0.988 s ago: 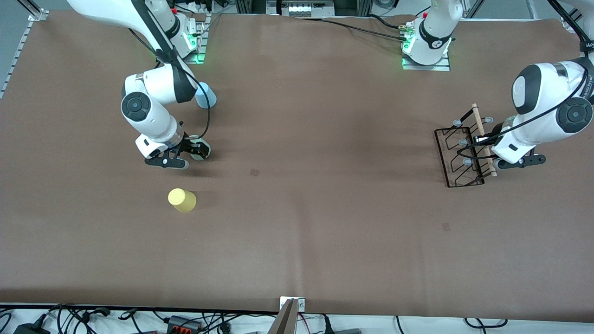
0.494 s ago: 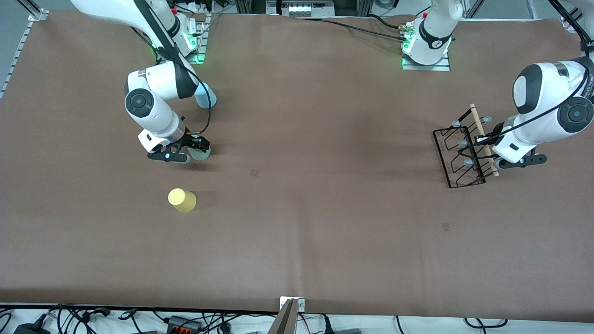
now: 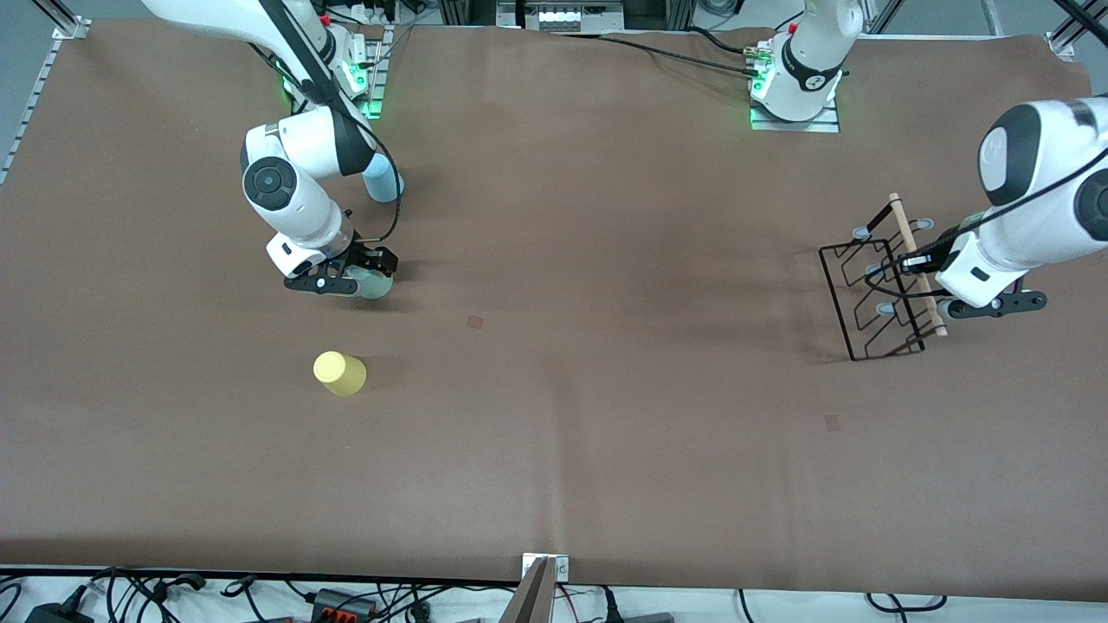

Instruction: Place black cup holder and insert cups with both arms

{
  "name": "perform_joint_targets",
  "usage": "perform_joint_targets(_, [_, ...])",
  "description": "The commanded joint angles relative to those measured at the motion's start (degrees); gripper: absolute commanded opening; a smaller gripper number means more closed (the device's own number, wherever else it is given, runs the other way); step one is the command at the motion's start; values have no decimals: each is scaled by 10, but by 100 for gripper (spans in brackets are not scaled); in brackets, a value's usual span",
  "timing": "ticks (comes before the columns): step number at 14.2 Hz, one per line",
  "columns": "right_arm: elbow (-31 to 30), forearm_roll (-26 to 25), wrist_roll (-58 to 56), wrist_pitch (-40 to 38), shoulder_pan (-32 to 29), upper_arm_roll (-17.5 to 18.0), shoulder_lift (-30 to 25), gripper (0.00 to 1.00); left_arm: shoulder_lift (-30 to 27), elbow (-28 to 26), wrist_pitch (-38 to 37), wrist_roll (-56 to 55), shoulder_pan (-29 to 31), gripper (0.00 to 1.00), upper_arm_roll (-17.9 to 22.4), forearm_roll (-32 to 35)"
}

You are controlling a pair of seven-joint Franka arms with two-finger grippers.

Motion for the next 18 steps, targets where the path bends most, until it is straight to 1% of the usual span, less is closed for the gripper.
perform_joint_targets(1, [-27, -8, 13, 17, -1, 3, -11, 100, 9, 73, -38, 1, 0, 7, -59, 4])
perform_joint_targets(4, [-28, -8, 12, 21, -3, 3, -11, 100, 56, 135, -46, -26, -2, 7, -132, 1])
perform_joint_targets(6, [-27, -8, 12, 21, -3, 3, -12, 100, 89, 164, -45, -89, -16, 7, -182, 1])
perform_joint_targets(7, [-26, -8, 12, 21, -3, 3, -12, 97, 115, 183, -45, -136, -35, 7, -192, 1])
perform_joint_targets(8, [-24, -8, 12, 21, -3, 3, -12, 97, 135, 202, -45, -179, -64, 7, -194, 1])
perform_joint_targets(9, [-24, -8, 12, 22, -3, 3, -11, 93, 156, 222, -45, -223, -94, 5, -194, 1])
perform_joint_targets(11, [-23, -8, 12, 22, -4, 3, -11, 71, 190, 247, -44, -291, -134, 4, -194, 1])
perform_joint_targets(12, [-23, -9, 12, 22, -6, 2, -11, 62, 205, 254, -41, -322, -156, 4, -194, 1])
perform_joint_targets(14, [-21, -9, 10, 22, -7, 2, -11, 42, 230, 259, -36, -373, -198, 2, -194, 0])
perform_joint_targets(15, [-21, -9, 9, 22, -7, 2, -12, 32, 242, 273, -35, -396, -215, 1, -194, 0])
perform_joint_targets(16, [-20, -9, 8, 22, -7, 1, -14, 28, 256, 287, -35, -418, -229, 1, -194, -1])
perform_joint_targets(17, [-20, -9, 5, 22, -7, 1, -16, 27, 263, 294, -35, -432, -240, 1, -194, -2])
perform_joint_targets(18, [-19, -9, 3, 18, -7, 0, -27, 21, 268, 296, -35, -435, -248, 1, -194, -2])
